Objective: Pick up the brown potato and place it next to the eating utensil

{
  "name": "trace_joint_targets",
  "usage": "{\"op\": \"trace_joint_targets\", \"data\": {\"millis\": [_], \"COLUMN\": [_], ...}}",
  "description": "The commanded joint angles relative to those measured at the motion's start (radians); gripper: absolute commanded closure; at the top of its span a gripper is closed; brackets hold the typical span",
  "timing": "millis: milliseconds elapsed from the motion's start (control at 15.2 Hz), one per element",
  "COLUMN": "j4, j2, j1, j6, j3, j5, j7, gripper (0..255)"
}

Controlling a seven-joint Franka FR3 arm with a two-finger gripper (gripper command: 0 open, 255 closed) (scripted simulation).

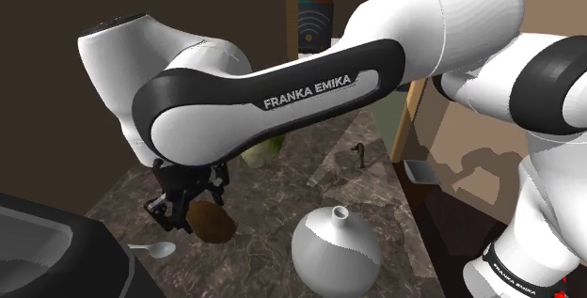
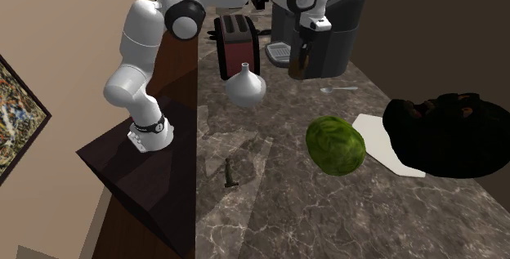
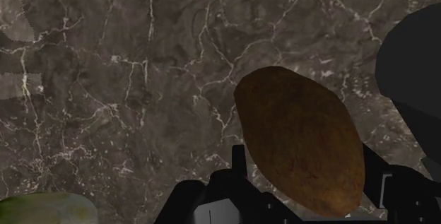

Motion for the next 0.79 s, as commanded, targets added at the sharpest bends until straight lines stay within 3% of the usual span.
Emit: {"op": "trace_joint_targets", "data": {"millis": [0, 726], "j4": [-0.003, -0.125], "j2": [0.012, 0.030], "j1": [0.009, -0.002], "j6": [0.015, 0.151], "j3": [0.000, -0.006], "j5": [-0.004, -0.015], "j7": [0.012, 0.027], "gripper": [255, 255]}}
